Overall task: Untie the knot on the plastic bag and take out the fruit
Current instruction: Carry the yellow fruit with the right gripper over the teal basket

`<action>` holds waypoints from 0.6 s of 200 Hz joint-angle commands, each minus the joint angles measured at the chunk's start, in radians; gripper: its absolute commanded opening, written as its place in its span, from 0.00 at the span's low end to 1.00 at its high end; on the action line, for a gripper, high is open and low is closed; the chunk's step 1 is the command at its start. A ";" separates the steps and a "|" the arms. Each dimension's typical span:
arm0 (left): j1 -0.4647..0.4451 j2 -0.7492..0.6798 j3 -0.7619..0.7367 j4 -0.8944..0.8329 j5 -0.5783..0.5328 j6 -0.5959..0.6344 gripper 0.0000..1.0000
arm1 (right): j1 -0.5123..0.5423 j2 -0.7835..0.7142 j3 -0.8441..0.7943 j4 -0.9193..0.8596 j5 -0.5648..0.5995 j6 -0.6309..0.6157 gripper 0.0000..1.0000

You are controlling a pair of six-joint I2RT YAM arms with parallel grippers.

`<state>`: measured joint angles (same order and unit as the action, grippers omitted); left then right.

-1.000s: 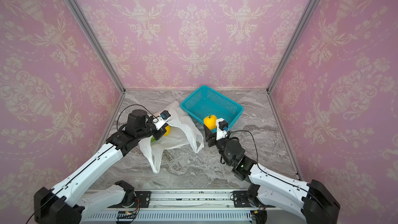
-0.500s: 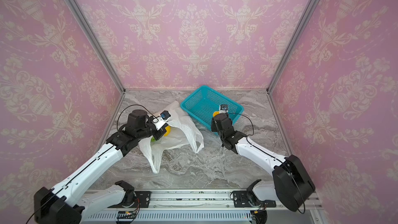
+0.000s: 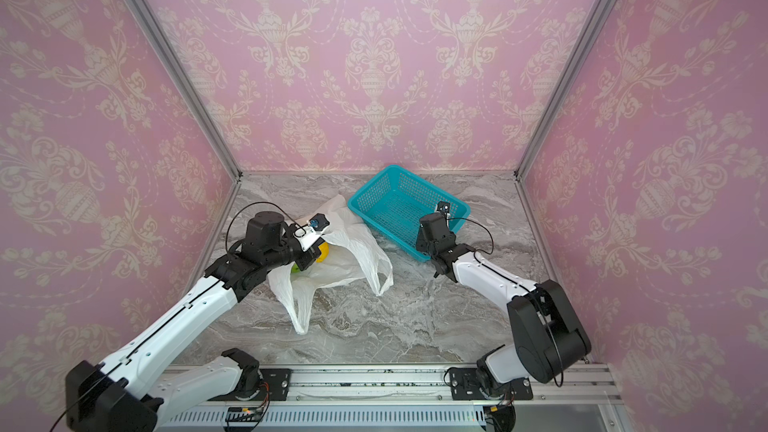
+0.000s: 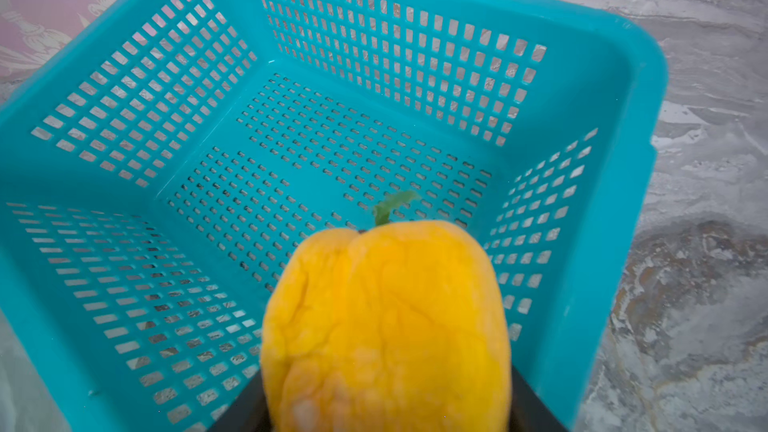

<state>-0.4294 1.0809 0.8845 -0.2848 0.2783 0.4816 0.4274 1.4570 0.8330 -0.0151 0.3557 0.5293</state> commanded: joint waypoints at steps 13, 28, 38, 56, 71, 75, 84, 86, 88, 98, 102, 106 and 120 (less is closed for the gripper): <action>-0.006 -0.013 0.002 -0.005 0.009 0.008 0.00 | -0.003 -0.052 -0.102 -0.019 -0.040 0.129 0.22; -0.006 -0.021 0.002 -0.005 0.018 0.003 0.00 | 0.006 -0.086 -0.136 -0.042 -0.022 0.158 0.19; -0.006 -0.031 0.002 -0.004 0.021 0.000 0.00 | 0.017 -0.126 -0.161 -0.050 0.005 0.169 0.19; -0.006 -0.045 -0.003 0.002 0.024 -0.003 0.00 | 0.041 -0.210 -0.198 -0.059 0.040 0.174 0.21; -0.005 -0.050 -0.002 0.000 0.023 -0.005 0.00 | 0.059 -0.261 -0.195 -0.097 0.060 0.169 0.22; -0.006 -0.050 -0.001 -0.001 0.023 -0.004 0.00 | 0.062 -0.269 -0.191 -0.107 0.063 0.167 0.22; -0.006 -0.052 0.001 -0.002 0.024 -0.004 0.00 | 0.067 -0.283 -0.183 -0.123 0.064 0.161 0.23; -0.006 -0.052 0.001 -0.002 0.024 -0.003 0.00 | 0.067 -0.285 -0.180 -0.125 0.064 0.159 0.23; -0.006 -0.053 -0.001 -0.002 0.024 -0.004 0.00 | 0.068 -0.287 -0.178 -0.127 0.063 0.157 0.23; -0.006 -0.056 -0.001 -0.003 0.024 -0.004 0.00 | 0.069 -0.288 -0.167 -0.145 0.059 0.153 0.23; -0.007 -0.057 -0.001 -0.004 0.024 -0.003 0.00 | 0.071 -0.287 -0.160 -0.154 0.058 0.152 0.23; -0.008 -0.058 -0.001 -0.004 0.022 -0.003 0.00 | 0.072 -0.287 -0.153 -0.165 0.057 0.150 0.23; -0.008 -0.061 -0.002 -0.002 0.022 -0.003 0.00 | 0.078 -0.289 -0.141 -0.189 0.060 0.148 0.23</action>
<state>-0.4294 1.0401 0.8845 -0.2848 0.2806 0.4812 0.4938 1.1744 0.6563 -0.1181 0.3904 0.6674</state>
